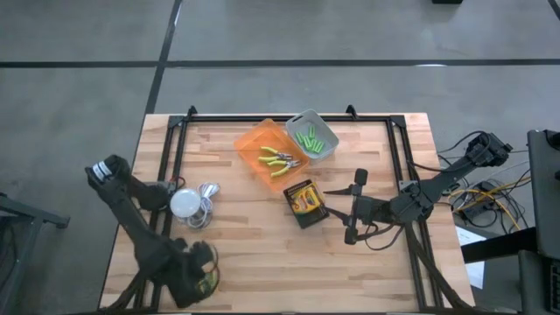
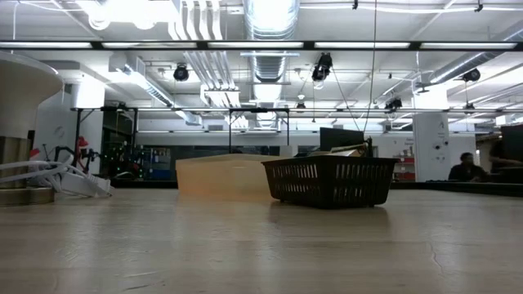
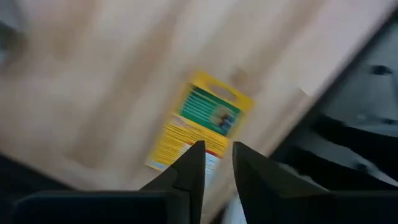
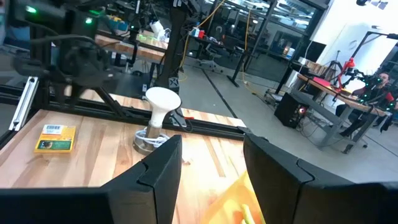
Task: Pick & Place School Supplies
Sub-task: Put the yellow crayon box into the black bin
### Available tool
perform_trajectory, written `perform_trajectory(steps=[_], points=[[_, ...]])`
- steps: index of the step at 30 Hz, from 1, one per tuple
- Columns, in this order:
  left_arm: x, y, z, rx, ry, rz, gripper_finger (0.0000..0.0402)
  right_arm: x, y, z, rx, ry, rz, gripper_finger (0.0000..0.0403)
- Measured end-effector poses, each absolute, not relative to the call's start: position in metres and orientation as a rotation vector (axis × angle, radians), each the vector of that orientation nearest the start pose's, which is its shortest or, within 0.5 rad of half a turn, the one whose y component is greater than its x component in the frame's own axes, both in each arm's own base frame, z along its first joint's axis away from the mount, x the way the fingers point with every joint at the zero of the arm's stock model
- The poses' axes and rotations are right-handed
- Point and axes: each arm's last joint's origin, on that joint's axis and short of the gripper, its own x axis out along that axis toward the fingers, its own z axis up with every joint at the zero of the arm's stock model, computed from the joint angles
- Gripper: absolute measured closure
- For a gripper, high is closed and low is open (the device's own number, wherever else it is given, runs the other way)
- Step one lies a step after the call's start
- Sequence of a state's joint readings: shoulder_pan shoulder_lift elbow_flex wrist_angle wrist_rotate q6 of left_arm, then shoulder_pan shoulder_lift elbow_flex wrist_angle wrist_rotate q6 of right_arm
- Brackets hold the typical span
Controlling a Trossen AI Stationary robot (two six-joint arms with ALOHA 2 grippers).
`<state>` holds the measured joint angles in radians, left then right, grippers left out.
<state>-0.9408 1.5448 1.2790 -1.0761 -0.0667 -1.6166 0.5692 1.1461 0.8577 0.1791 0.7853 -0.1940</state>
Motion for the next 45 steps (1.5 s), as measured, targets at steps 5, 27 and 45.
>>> perform_trajectory(steps=[5,27,45], points=[[0.153,-0.254,0.247,-0.767,1.305,0.290,0.0316,0.222,0.118,0.322,-0.262,0.106,-0.207,0.0234],[0.130,-0.238,0.162,-0.883,1.460,0.421,0.0316,0.222,0.118,0.322,-0.262,0.106,-0.207,0.0234],[0.161,-0.209,0.153,-0.757,1.427,0.379,0.0316,0.222,0.118,0.322,-0.262,0.106,-0.207,0.0234]])
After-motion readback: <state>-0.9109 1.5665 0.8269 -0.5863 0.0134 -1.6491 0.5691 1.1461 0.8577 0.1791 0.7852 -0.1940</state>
